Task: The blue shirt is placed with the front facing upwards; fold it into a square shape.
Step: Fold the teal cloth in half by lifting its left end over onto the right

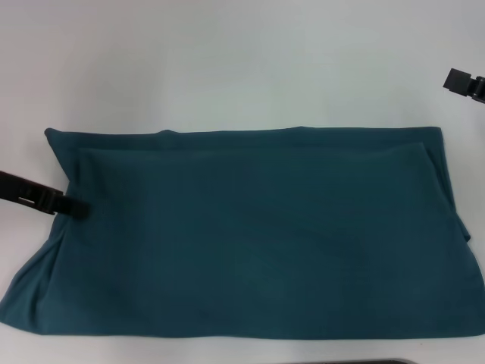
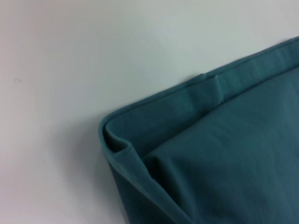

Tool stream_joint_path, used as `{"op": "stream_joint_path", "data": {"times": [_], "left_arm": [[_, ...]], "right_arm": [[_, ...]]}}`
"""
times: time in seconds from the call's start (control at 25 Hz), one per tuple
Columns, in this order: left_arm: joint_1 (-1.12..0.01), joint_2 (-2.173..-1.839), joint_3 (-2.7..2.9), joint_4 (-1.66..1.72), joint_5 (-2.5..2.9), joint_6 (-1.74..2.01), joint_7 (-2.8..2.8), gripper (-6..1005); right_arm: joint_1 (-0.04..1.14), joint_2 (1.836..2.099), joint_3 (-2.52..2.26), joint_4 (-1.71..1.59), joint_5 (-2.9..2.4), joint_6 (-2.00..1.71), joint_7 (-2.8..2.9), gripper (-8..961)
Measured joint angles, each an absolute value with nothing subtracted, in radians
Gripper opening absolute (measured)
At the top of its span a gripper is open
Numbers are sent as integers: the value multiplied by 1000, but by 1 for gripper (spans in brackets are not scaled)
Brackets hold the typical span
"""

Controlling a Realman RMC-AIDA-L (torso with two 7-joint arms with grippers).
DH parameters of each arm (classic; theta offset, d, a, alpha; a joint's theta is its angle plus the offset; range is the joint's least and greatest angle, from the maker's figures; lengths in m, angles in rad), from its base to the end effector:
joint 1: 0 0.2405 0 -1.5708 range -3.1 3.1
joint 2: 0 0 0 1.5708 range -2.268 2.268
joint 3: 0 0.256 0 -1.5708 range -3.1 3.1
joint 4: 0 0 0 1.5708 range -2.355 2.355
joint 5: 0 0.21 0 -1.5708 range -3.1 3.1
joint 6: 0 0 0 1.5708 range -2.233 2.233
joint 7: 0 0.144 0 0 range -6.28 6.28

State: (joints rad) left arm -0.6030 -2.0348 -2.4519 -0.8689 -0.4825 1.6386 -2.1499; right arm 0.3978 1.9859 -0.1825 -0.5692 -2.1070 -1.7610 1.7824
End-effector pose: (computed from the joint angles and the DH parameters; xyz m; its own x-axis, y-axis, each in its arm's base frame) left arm -0.3052 0.3272 0.0354 0.4995 0.8660 -0.0220 0.8426 -0.4916 -0.2201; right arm 0.3353 0.2780 0.0732 0.2288 -0.6309 -0.7413 -0.8685 -0.4763 0.1373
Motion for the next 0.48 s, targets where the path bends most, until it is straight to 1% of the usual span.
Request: {"op": "stream_joint_path", "data": {"times": [0.08, 0.32, 0.48], "left_arm": [[-604, -2035, -2451, -868, -482, 1637, -2151, 152], [-609, -2034, -2452, -865, -484, 1633, -2150, 68], [-609, -2034, -2441, -871, -481, 1634, -2152, 66]], "right_arm": [[397, 1984, -183, -569, -2107, -1761, 1782, 879], [399, 1983, -184, -570, -2106, -1761, 1783, 879], [401, 1983, -185, -569, -2106, -1759, 1783, 874]]}}
